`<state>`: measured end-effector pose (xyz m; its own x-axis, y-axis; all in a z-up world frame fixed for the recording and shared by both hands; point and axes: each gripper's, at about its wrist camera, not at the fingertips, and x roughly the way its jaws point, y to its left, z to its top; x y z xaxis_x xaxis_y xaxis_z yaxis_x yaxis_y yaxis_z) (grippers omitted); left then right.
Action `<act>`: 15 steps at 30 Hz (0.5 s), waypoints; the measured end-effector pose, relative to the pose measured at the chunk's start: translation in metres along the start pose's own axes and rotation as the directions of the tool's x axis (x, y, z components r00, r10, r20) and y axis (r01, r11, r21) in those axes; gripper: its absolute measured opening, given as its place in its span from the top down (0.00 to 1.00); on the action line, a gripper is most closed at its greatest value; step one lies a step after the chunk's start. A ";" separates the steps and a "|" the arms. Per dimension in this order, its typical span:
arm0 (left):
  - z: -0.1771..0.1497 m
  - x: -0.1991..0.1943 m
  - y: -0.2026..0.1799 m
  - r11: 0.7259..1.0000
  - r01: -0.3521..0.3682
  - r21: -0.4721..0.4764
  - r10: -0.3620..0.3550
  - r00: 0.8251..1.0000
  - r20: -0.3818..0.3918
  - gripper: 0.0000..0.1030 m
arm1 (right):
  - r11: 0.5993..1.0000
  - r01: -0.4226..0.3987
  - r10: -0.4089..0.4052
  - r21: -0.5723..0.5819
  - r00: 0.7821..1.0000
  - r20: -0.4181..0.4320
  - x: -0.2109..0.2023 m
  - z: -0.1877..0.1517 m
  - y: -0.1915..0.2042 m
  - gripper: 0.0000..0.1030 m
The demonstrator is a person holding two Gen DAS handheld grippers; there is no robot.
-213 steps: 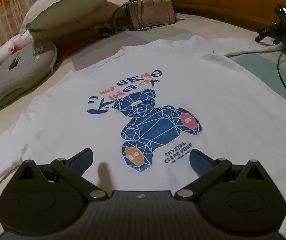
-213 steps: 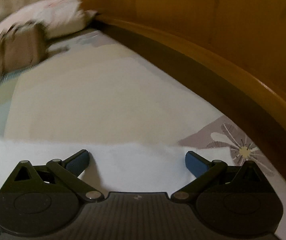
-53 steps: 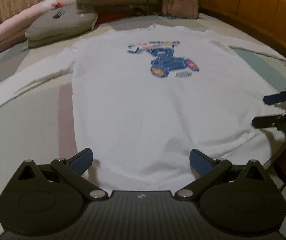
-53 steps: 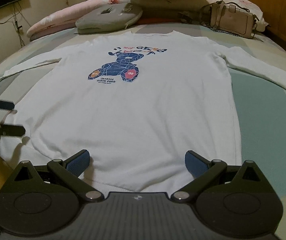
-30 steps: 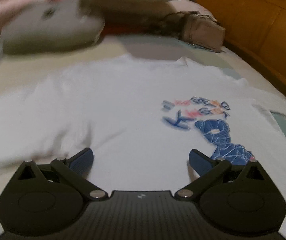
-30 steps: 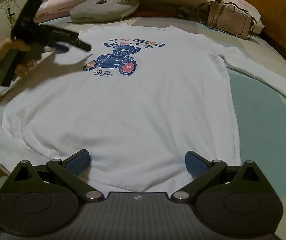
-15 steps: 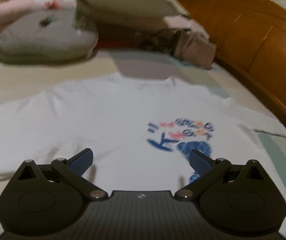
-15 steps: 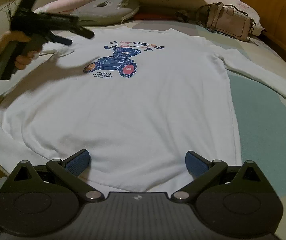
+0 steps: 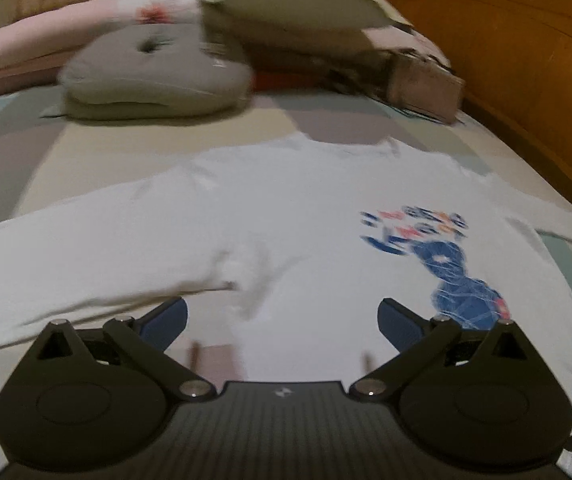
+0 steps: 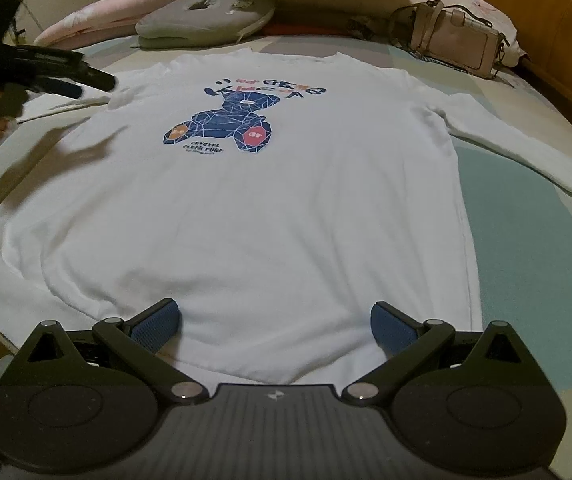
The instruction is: Fold clothes
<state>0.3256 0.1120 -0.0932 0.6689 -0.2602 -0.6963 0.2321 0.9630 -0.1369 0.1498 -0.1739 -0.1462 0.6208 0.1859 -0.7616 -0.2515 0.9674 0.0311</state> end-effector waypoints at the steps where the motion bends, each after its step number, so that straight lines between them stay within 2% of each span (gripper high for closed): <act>1: 0.002 0.000 0.007 1.000 -0.028 -0.002 0.028 1.000 0.003 0.02 | 1.000 0.003 -0.003 0.002 1.000 -0.005 0.000 0.001 0.000 0.00; 5: 0.014 0.005 0.037 0.991 -0.130 0.014 0.129 0.991 0.030 0.02 | 1.000 0.023 -0.023 0.003 0.999 -0.034 0.001 0.005 0.004 0.00; 13: -0.008 0.021 0.092 0.972 -0.214 -0.093 0.212 0.977 -0.027 0.02 | 0.997 0.065 -0.062 0.034 0.995 -0.082 0.002 0.009 0.008 0.00; 15: -0.022 0.011 0.089 0.976 -0.218 -0.030 0.217 0.976 -0.013 0.02 | 0.997 0.069 -0.065 0.039 0.994 -0.087 0.003 0.010 0.009 0.00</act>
<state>0.3385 0.1961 -0.1284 0.6938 -0.0437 -0.7188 0.0593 0.9982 -0.0034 0.1567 -0.1635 -0.1414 0.5685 0.1070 -0.8157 -0.1790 0.9838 0.0043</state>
